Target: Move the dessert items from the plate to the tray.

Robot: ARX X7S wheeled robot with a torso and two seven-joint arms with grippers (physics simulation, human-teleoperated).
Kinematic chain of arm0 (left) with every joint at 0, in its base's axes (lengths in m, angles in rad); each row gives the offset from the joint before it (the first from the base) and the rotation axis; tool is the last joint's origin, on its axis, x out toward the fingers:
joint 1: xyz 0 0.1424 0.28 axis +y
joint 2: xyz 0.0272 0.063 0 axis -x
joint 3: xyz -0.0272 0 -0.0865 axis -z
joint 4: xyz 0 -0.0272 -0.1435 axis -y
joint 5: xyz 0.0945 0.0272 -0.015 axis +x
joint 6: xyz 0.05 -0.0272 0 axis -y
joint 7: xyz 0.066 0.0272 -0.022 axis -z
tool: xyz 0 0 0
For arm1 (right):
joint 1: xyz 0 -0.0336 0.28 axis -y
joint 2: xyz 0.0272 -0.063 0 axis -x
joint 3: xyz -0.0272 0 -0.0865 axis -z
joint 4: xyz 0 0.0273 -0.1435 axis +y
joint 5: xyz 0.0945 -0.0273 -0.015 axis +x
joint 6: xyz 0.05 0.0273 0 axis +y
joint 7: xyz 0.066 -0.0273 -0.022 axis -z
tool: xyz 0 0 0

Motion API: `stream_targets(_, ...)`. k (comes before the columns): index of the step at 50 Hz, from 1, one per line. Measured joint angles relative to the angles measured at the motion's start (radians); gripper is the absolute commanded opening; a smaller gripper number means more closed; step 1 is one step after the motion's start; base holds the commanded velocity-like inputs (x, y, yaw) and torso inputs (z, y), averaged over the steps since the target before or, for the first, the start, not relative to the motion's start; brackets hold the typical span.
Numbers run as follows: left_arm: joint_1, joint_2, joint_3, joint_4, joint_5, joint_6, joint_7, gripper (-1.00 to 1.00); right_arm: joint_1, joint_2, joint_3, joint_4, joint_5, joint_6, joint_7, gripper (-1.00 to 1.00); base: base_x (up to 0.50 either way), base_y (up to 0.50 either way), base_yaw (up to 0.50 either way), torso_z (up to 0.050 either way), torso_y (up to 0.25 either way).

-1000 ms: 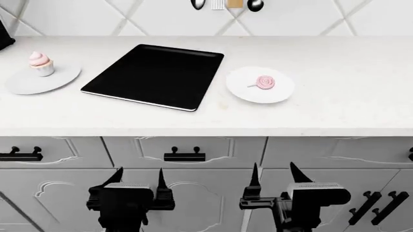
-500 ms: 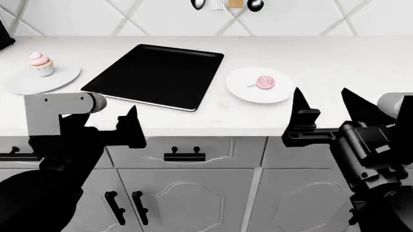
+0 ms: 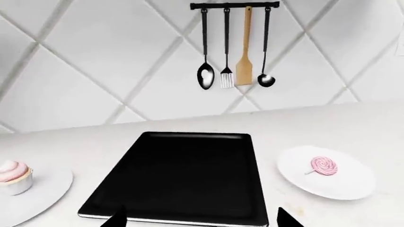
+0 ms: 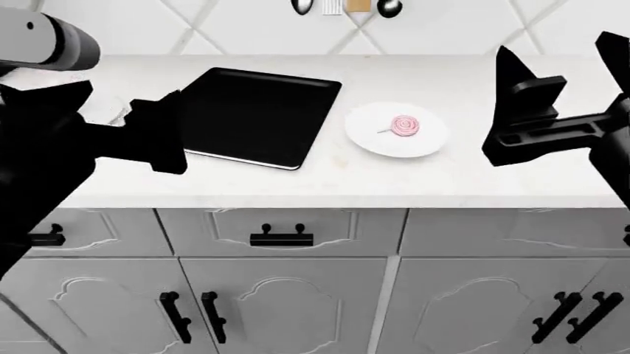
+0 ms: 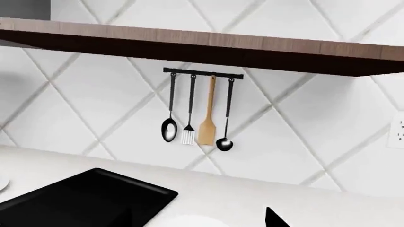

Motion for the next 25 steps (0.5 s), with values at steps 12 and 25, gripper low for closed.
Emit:
stream_targets(12,-0.104,-0.062,0.058,-0.04,-0.107,0.029,-0.077,1.0,0.113,0.067,-0.067,0.062,0.087,-0.016,0.065,1.0,0.0,0.36,0.0,0.0,0.0)
stream_targets(25,-0.132,-0.084,0.07,-0.068,-0.095,0.032,-0.072,1.0,0.154,0.092,-0.1,0.094,0.106,-0.026,0.071,1.0,0.0,0.42,0.0,0.0,0.0)
